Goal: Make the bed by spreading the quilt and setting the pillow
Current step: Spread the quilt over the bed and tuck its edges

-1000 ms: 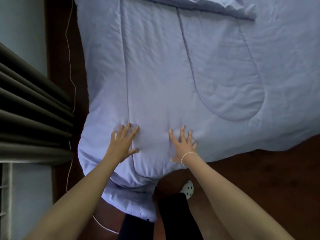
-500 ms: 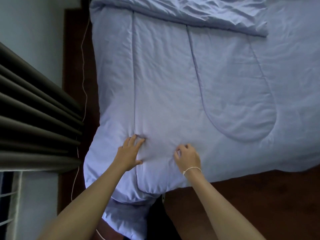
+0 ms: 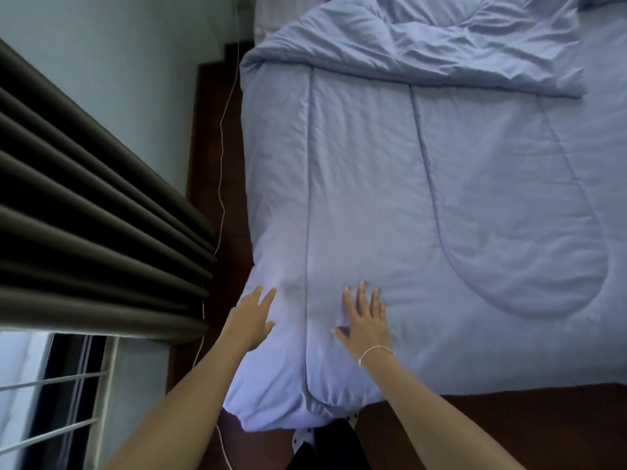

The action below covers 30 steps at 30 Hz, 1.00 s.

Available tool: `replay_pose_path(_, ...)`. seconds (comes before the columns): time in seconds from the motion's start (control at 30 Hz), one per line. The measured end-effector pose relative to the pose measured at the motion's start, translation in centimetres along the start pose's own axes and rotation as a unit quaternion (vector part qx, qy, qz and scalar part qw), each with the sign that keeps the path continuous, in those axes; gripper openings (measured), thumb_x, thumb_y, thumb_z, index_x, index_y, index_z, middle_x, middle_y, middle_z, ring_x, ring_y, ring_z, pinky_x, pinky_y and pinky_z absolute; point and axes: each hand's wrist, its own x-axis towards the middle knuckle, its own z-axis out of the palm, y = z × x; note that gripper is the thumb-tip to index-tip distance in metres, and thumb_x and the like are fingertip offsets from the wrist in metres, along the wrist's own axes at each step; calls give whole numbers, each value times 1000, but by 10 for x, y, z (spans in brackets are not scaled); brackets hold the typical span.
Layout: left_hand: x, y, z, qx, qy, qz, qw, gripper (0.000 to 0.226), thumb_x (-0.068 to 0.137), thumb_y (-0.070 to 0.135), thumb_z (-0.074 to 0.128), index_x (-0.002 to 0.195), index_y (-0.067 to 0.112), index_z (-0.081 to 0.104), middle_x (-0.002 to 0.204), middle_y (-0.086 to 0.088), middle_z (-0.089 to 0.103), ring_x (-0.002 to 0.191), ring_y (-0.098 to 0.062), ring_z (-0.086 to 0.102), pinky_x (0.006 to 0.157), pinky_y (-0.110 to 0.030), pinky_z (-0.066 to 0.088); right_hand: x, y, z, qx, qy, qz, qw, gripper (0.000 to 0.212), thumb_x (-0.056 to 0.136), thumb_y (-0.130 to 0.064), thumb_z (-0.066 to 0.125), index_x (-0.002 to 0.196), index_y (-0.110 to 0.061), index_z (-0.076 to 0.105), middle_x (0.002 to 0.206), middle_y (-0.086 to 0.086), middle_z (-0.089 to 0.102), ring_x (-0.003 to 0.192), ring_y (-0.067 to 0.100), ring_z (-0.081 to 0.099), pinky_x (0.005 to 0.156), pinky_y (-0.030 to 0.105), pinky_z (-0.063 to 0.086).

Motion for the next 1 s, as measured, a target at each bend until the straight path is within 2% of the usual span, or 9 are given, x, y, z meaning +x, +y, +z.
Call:
replay_pose_path(0.13, 10, -1, -16, -22, 22, 0, 1000, 71, 98, 41, 43, 152, 24, 0, 160, -9, 3, 142, -29, 23, 105, -41, 37, 3, -9, -4, -7, -10, 15, 1000, 108, 51, -59, 81, 140, -22, 32, 143, 21, 44, 124, 54, 43, 96, 56, 45)
replay_pose_path(0.4, 36, -22, -27, -15, 45, 52, 998, 67, 98, 41, 41, 152, 21, 4, 159, -11, 7, 143, -27, 20, 108, -38, 38, 20, -32, -13, 41, 21, -10, 999, 81, 78, -45, 68, 144, -12, 36, 152, 16, 31, 139, 41, 30, 109, 49, 32)
replay_pose_path(0.47, 50, -36, -35, -24, 49, 77, 996, 64, 99, 39, 41, 151, 20, 9, 158, -11, 11, 143, -27, 21, 108, -37, 37, 37, -44, -18, 47, 38, 1, 998, 68, 72, -37, 74, 131, -9, 54, 138, 21, 50, 126, 43, 49, 99, 48, 45)
replay_pose_path(0.53, 70, -53, -48, -28, 57, 109, 992, 58, 99, 35, 41, 150, 18, 17, 157, -10, 18, 141, -27, 25, 107, -38, 36, 58, -63, -29, 83, 60, 61, 993, 36, 72, -34, 67, 101, -11, 68, 107, 17, 66, 96, 40, 66, 78, 43, 56)
replay_pose_path(0.6, 91, -70, -65, -54, 69, 141, 986, 48, 99, 31, 42, 145, 18, 31, 151, -7, 31, 134, -26, 36, 102, -38, 38, 78, -83, -52, 146, 74, 132, 978, 29, 75, -36, 48, 69, -14, 65, 75, 13, 64, 66, 35, 64, 58, 34, 52)
replay_pose_path(0.7, 126, -102, -95, -105, 95, 185, 972, 33, 98, 26, 44, 129, 15, 50, 132, -4, 50, 115, -27, 51, 92, -37, 41, 106, -114, -80, 211, 98, 237, 943, 37, 87, -31, 46, 52, -18, 43, 72, 18, 65, 66, 34, 57, 58, 33, 40)
replay_pose_path(0.87, 156, -158, -147, -176, 130, 220, 951, 21, 96, 25, 47, 111, 16, 59, 110, -4, 58, 101, -26, 56, 81, -36, 44, 151, -158, -100, 300, 102, 315, 895, 29, 88, -29, 54, 61, -19, 52, 74, 14, 68, 79, 35, 63, 66, 34, 47)
replay_pose_path(0.97, 172, -186, -181, -172, 138, 247, 944, 25, 95, 26, 48, 116, 17, 58, 114, -3, 57, 104, -24, 56, 85, -38, 47, 172, -191, -116, 328, 103, 314, 885, 13, 86, -30, 59, 89, -19, 66, 89, 8, 71, 90, 31, 64, 76, 36, 51)
replay_pose_path(1.0, 178, -193, -193, -169, 145, 253, 941, 26, 95, 26, 49, 118, 18, 58, 115, -3, 57, 104, -25, 56, 86, -39, 47, 178, -200, -122, 334, 110, 310, 883, 20, 86, -30, 61, 102, -19, 65, 97, 8, 70, 96, 30, 64, 80, 36, 50)
